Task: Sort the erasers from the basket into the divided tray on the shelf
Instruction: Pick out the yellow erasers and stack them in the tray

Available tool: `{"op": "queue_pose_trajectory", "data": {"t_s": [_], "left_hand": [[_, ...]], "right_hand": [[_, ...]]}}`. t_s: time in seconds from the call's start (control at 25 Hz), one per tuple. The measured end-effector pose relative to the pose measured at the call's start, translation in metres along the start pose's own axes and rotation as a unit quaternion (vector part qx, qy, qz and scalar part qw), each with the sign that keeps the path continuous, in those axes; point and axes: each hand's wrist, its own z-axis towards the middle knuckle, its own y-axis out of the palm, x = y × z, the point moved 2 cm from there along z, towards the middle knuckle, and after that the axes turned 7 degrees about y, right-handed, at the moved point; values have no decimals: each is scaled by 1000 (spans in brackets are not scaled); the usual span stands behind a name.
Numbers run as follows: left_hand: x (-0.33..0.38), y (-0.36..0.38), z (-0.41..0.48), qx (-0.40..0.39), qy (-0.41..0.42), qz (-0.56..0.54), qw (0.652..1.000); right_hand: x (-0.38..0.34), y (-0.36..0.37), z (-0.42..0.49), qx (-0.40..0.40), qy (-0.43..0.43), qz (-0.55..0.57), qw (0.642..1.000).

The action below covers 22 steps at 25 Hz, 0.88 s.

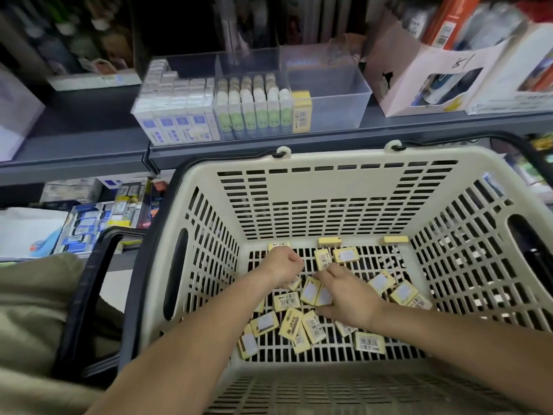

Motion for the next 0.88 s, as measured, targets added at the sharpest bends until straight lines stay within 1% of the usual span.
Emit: {"op": "queue_pose_trajectory", "data": {"t_s": [0.08,0.2,0.24,0.32,0.36,0.44,0.56,0.64,0.68,0.72,0.8,0.84,0.88], "left_hand": [[-1,-2,-1,-1,-28,-28,999],[-2,-2,-3,-22,-67,-65,995],[-2,-1,-5,-34,-71,-69,995],[-2,3,-7,-50,-74,-65,994],[-2,4,-7,-44,-69,-72,994],[0,0,-6,-5,-59,-112,992],[-4,-10,0,46,-71,-147,986],[-7,-12,1,49,-93,-161,981],[-7,-11,0,39,-105,-163,980],[-7,-8,-1,24,-115,-157,981],[-7,-4,-3,-15,-121,-139,983],[-6,-4,-3,-41,-115,-146,982],[-6,-3,-3,-70,-103,-176,976]], "right_hand": [[-2,0,2,12,-3,7,1000],[0,-14,4,56,-2,74,996],[1,-20,5,67,-6,87,994],[1,-26,5,66,-18,91,993],[-1,-25,4,58,-23,95,994],[-9,-18,3,39,-37,86,995],[-18,-10,7,21,-42,41,998],[-21,-10,12,11,-40,15,999],[-22,-11,13,10,-38,21,999],[-23,-13,13,14,-34,48,998],[-24,-23,11,43,-22,143,989],[-24,-29,9,58,-18,196,979],[-23,-34,8,70,-17,245,967]]}}
